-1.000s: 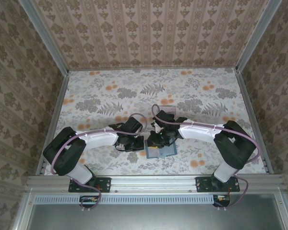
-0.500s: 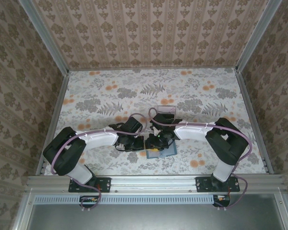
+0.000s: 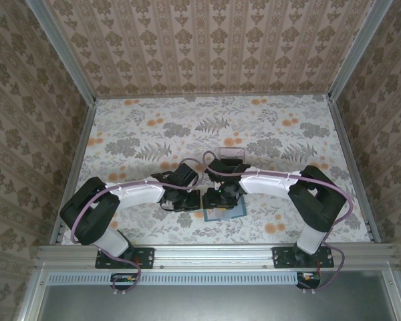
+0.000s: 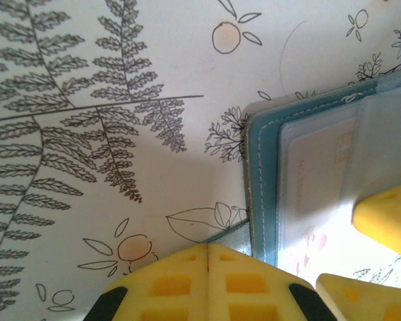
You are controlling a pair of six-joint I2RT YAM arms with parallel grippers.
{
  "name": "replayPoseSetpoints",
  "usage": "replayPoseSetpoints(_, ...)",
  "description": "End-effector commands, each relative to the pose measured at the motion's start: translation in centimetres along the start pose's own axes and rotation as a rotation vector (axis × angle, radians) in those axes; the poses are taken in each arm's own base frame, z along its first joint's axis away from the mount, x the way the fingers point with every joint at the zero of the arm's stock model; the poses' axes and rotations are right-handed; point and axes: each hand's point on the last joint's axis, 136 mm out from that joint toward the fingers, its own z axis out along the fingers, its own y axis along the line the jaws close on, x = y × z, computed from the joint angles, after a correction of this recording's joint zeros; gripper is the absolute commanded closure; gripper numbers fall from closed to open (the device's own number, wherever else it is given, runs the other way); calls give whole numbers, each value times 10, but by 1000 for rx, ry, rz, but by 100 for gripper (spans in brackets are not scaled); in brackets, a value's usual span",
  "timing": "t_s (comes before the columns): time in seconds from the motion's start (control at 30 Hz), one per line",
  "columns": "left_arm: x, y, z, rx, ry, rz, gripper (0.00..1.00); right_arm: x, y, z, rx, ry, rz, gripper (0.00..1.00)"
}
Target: Take the credit cards out of the card holder
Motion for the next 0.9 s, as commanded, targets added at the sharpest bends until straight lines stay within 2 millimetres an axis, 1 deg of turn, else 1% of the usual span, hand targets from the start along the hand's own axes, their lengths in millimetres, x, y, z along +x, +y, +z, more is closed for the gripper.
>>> replayPoseSetpoints(0.0,9,8,5,-26,41,6,98,6,-24,-7,161,2,-22,47)
replayPoseSetpoints(0.33,8,8,6,-25,40,3,97,5,-37,-20,320,-22,-76,45)
replayPoseSetpoints(0.6,8,8,7,-24,43,3,97,6,-40,-22,356,-20,-88,45)
replayPoseSetpoints(0.67,8,8,7,-25,44,2,98,5,-41,-25,361,-29,-89,47)
replayPoseSetpoints(0.73,7,8,7,-24,43,2,98,5,-41,-29,364,-39,-91,51)
replayPoseSetpoints(0.77,8,8,8,-26,46,1,98,4,-41,-31,363,-44,-92,54)
replayPoseSetpoints(0.87,7,7,8,-26,46,3,98,4,-41,-36,363,-56,-97,67)
